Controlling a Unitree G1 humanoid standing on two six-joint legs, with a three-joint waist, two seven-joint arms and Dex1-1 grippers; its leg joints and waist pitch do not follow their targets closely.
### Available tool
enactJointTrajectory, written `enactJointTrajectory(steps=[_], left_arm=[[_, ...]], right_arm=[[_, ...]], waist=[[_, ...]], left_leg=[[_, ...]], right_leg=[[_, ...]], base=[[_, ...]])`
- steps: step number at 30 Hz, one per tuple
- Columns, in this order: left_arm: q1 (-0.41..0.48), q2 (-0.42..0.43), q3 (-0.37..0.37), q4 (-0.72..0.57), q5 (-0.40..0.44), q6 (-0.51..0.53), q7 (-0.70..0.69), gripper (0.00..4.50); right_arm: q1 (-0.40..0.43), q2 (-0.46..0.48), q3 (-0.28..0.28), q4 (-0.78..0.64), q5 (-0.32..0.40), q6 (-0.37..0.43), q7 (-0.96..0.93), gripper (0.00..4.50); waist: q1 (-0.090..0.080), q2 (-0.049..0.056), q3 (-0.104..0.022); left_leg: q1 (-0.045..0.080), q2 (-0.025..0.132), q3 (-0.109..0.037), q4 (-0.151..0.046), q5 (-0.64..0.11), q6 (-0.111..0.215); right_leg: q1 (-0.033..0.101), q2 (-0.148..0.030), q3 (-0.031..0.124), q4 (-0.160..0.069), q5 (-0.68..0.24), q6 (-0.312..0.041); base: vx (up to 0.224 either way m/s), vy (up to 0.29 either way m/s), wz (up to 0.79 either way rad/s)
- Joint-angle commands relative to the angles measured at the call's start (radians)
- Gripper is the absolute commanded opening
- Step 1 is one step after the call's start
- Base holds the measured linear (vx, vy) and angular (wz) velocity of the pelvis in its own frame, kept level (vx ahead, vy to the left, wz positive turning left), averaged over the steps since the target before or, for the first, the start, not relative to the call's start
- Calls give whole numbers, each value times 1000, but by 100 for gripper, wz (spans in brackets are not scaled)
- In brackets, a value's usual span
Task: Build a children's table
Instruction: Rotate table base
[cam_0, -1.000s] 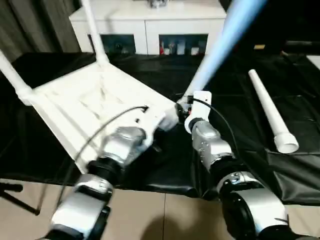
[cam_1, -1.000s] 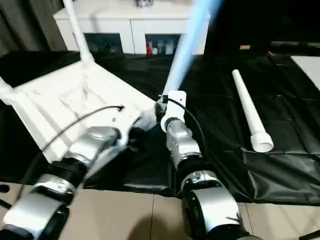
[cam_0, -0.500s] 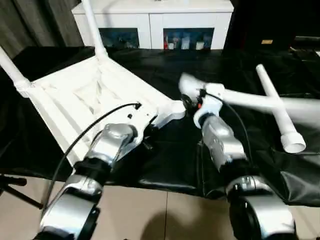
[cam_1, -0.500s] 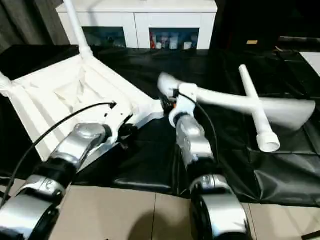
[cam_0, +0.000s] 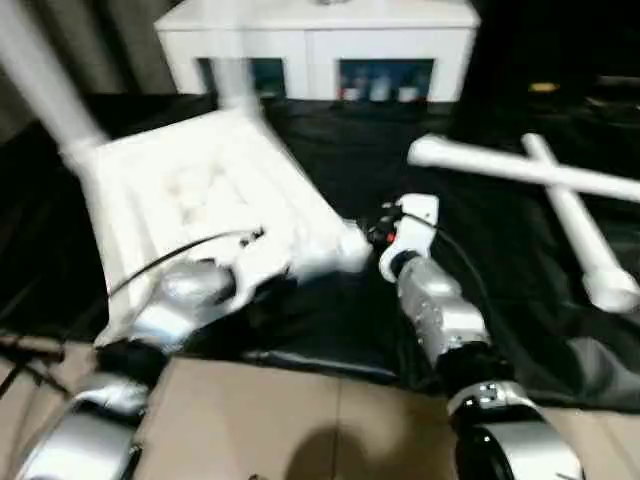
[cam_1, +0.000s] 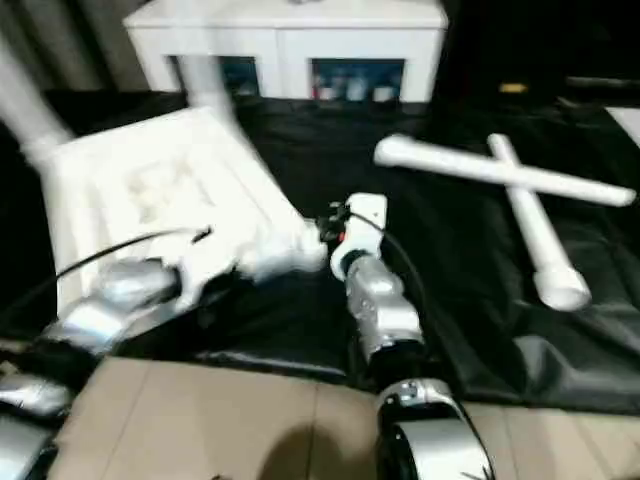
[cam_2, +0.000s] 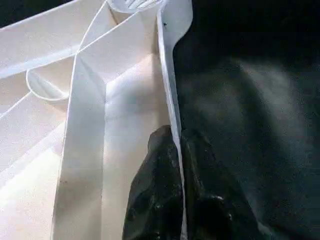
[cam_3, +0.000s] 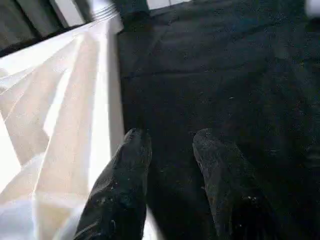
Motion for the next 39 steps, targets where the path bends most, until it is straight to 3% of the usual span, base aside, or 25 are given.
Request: enactJointTrajectory(steps=[1, 4, 5, 7, 11, 13, 14, 15, 16, 17, 19, 21, 22, 26, 29, 30, 31, 32, 33, 34, 35, 36, 37, 38, 39], left_arm=[[-16, 21, -50, -19, 15, -160, -75, 0], [-23, 30, -55, -9, 13, -192, -90, 0], [-35, 37, -56, 12, 21, -222, -85, 0], [-50, 43, -53, 40, 33, -252, -68, 0], [-83, 46, -36, 104, 51, -315, -30, 0], [-116, 54, -38, 151, 84, -362, 39, 0], [-152, 53, -29, 202, 96, -342, 91, 0], [-166, 55, -13, 214, 89, -332, 114, 0], [-166, 55, -13, 214, 89, -332, 114, 49], [-168, 55, -10, 216, 86, -333, 116, 61], [-181, 53, 61, 205, -14, -390, 62, 84], [-189, 58, 89, 197, -68, -453, 3, 111], [-197, 64, 96, 200, -70, -483, 10, 113], [-210, 87, 151, 195, -136, -527, 14, 147], [-202, 79, 219, 138, -214, -392, 32, 170], [-194, 73, 247, 114, -243, -318, 42, 190], [-180, 64, 268, 90, -276, -257, 45, 190], [-180, 64, 268, 90, -276, -257, 45, 190], [-162, 54, 291, 68, -325, -176, 33, 202], [-151, 50, 291, 52, -342, -135, 25, 202], [-147, 49, 291, 47, -347, -122, 22, 207], [-123, 40, 279, 6, -372, -41, 5, 207], [-117, 37, 276, -6, -380, -17, 0, 207], [-98, 16, 264, -38, -410, 43, -19, 207], [-84, -6, 262, -63, -434, 109, -20, 207]], right_arm=[[3, -6, 0, -18, -11, 15, -22, 163], [4, -14, -6, -18, -12, 16, -31, 163], [6, -20, -6, -20, -13, 21, -29, 163], [9, -24, -7, -26, -12, 25, -28, 163], [15, -32, -13, -33, -10, 30, -40, 163], [12, -36, -15, -25, -10, 30, -47, 163], [8, -37, -15, -18, -9, 29, -49, 163], [7, -37, -14, -22, -9, 32, -49, 163], [7, -37, -14, -22, -9, 32, -49, 159], [7, -37, -14, -22, -9, 32, -49, 159], [6, -42, -17, -42, -6, 44, -46, 159], [7, -49, -25, -52, -2, 51, -50, 159], [5, -54, -29, -53, 0, 55, -49, 159], [-3, -76, -34, -72, -2, 64, -53, 159], [-33, -101, -49, -92, 2, 87, -62, 177], [-52, -121, -47, -88, -12, 105, -70, 188], [-71, -145, -37, -71, -41, 128, -88, 195], [-71, -145, -37, -71, -41, 128, -88, 195], [-98, -175, -27, -41, -73, 150, -110, 219], [-110, -190, -27, -29, -80, 154, -115, 219], [-114, -195, -27, -25, -82, 156, -116, 236], [-139, -231, -26, -2, -94, 170, -116, 236], [-147, -242, -25, 6, -97, 175, -117, 240], [-189, -291, -23, 66, -105, 203, -98, 249], [-225, -334, -15, 122, -116, 231, -80, 273]], waist=[[-5, 8, -75], [7, 8, -77], [9, 13, -77], [9, 7, -78], [2, 3, -76], [0, 4, -76], [-3, 11, -76], [-9, 11, -76], [-11, 9, -75], [-14, 8, -76], [-21, 10, -78], [-15, 5, -77], [-14, 0, -77], [-8, 1, -74], [-1, 12, -77], [1, 33, -78], [-1, 46, -77], [-4, 31, -75], [-4, 28, -74], [-1, 43, -75], [-1, 37, -73], [2, 42, -74], [3, 49, -74], [4, 84, -74], [0, 59, -72]], left_leg=[[32, 23, 2, -56, -3, 49], [36, 23, 5, -53, 8, 38], [36, 23, 5, -53, 2, 32], [30, 21, 4, -55, -8, 18], [25, 19, 4, -57, -33, 11], [26, 21, 3, -58, -49, 8], [27, 21, 2, -57, -54, 5], [26, 19, 2, -57, -65, 2], [25, 19, 2, -58, -65, 3], [23, 19, 1, -58, -62, 6], [21, 18, -1, -54, -37, 17], [23, 19, 3, -53, -37, 39], [25, 21, 5, -53, -43, 42], [24, 22, 7, -53, -47, 52], [29, 23, 10, -50, -32, 47], [32, 21, 10, -46, -30, 39], [34, 19, 9, -45, -39, 33], [33, 21, 11, -48, -48, 19], [31, 15, 11, -46, -54, 6], [31, 13, 12, -44, -61, 1], [30, 14, 14, -45, -65, 0], [27, 12, 14, -43, -63, 7], [30, 13, 14, -43, -69, 7], [32, 12, 11, -37, -73, -2], [28, 12, 13, -40, -89, -1]], right_leg=[[54, -39, 31, -38, 300, -262], [50, -38, 30, -34, 329, -244], [49, -38, 30, -33, 326, -240], [57, -40, 30, -33, 325, -228], [61, -42, 31, -37, 294, -222], [61, -43, 31, -38, 278, -222], [60, -43, 31, -38, 275, -224], [62, -42, 31, -39, 275, -230], [64, -43, 31, -39, 275, -233], [65, -44, 30, -39, 278, -236], [68, -44, 30, -36, 310, -251], [63, -42, 28, -35, 306, -284], [62, -42, 28, -35, 294, -287], [61, -43, 30, -34, 246, -284], [56, -40, 29, -29, 255, -284], [53, -39, 27, -27, 260, -285], [50, -37, 26, -31, 254, -279], [51, -35, 26, -33, 252, -279], [58, -33, 26, -35, 251, -280], [56, -35, 27, -36, 239, -282], [58, -35, 28, -37, 234, -282], [59, -36, 29, -37, 223, -279], [58, -35, 27, -41, 206, -279], [56, -36, 26, -34, 204, -280], [60, -31, 25, -44, 197, -285]], base=[[0, 0, 0], [0, 0, 0], [0, 0, 0], [0, 0, 0], [0, 0, 0], [0, 0, 0], [0, 0, 0], [0, 0, 0], [0, 0, 0], [0, 0, 0], [0, 0, 0], [0, 0, 0], [0, 0, 0], [0, 0, 0], [0, 0, 0], [0, 0, 0], [0, 0, 0], [0, 0, 0], [0, 0, 0], [0, 0, 0], [0, 0, 0], [0, 0, 0], [0, 0, 0], [0, 0, 0], [0, 0, 0]])
